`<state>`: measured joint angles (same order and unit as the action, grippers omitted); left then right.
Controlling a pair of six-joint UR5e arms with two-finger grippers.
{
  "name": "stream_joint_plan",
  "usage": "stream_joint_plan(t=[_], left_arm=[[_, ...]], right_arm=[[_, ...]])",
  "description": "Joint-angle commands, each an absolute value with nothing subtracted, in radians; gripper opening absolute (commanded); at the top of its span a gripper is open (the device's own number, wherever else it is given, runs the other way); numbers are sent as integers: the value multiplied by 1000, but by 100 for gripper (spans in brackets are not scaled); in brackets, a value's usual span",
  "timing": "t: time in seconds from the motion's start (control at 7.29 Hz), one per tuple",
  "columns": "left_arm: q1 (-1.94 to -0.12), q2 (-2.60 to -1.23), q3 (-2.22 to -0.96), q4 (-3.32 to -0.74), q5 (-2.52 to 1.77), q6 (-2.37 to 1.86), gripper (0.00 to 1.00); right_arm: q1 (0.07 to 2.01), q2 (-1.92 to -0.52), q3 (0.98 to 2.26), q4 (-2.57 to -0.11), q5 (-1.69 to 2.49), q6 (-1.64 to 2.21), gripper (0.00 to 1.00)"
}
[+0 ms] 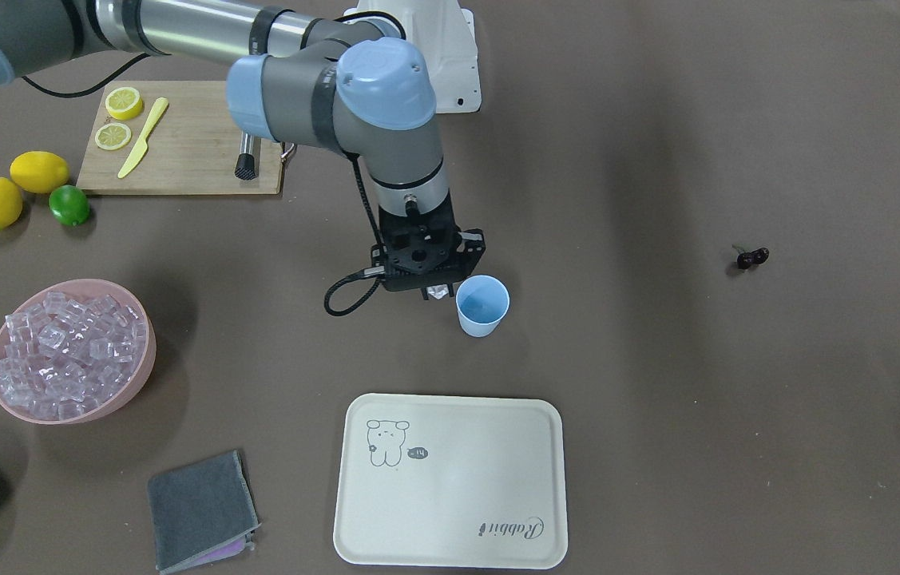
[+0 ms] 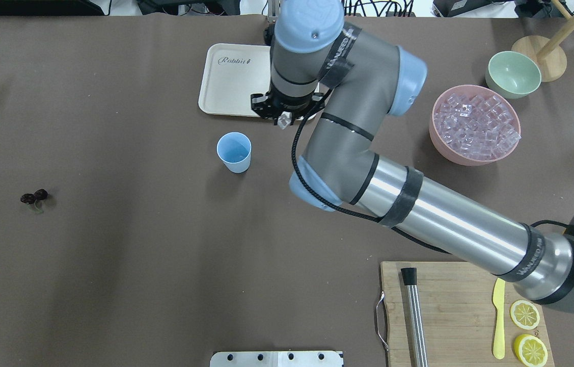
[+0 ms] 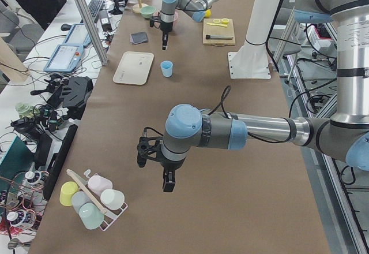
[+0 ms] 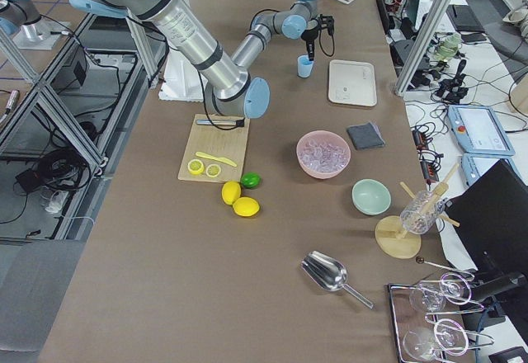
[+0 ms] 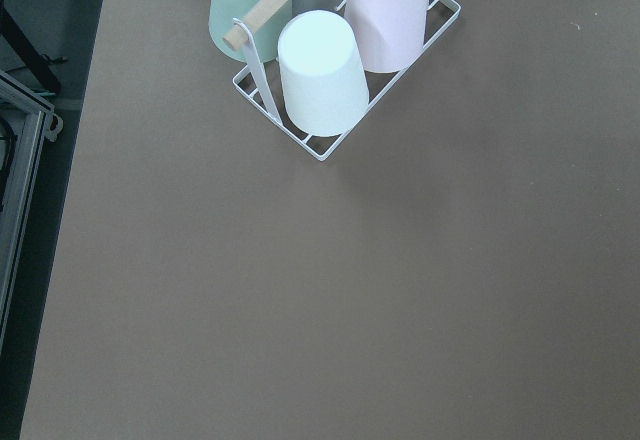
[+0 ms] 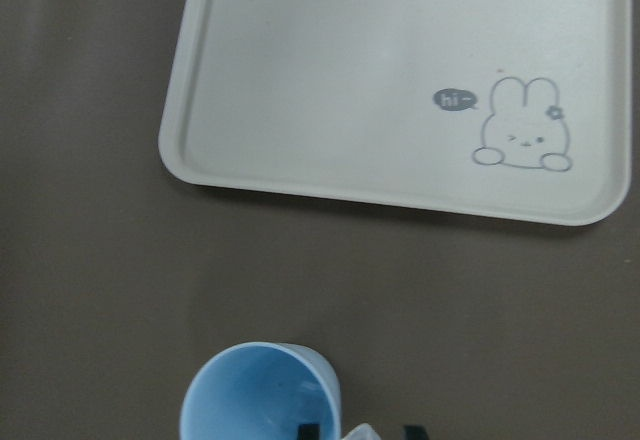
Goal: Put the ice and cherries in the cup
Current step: 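Carry the ice cube with the right gripper to the blue cup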
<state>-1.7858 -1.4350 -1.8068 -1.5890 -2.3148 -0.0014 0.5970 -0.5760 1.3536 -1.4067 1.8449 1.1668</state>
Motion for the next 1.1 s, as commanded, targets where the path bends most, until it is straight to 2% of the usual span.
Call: stream_joint_plan(t=[0.0,0.14,0.27,0.41,0.69,0.82,0.96], left_arm=[[-1786,-1440,-1799,-1589,-2315,-2,98],[-1786,-1440,-1795,-1589,-2315,-2,98],[-1786,-1440,-1792,-1589,-2315,-2,98],[-1786,-1440,-1787,-1589,-2315,2,98],[-1786,-1442,-1779,-1591,-2315,3,98],[-1786,-1446,-1778,-1589,-2315,3,98],[-1786,-1447,-1778,-1589,-2315,2,98]], right_arm=[[534,-510,1269,-1347,1764,1233,22],[531,-506,1267,-1347,1760,1233,22],[532,-514,1266,-1347,1758,1229,28],[537,-523,1266,-1344,1758,1226,62],[535,-550,1299,-1342,1755,1232,93],[546,-557,1321,-1353,1759,1226,93],[587,-574,1331,-1391,1785,1200,87]])
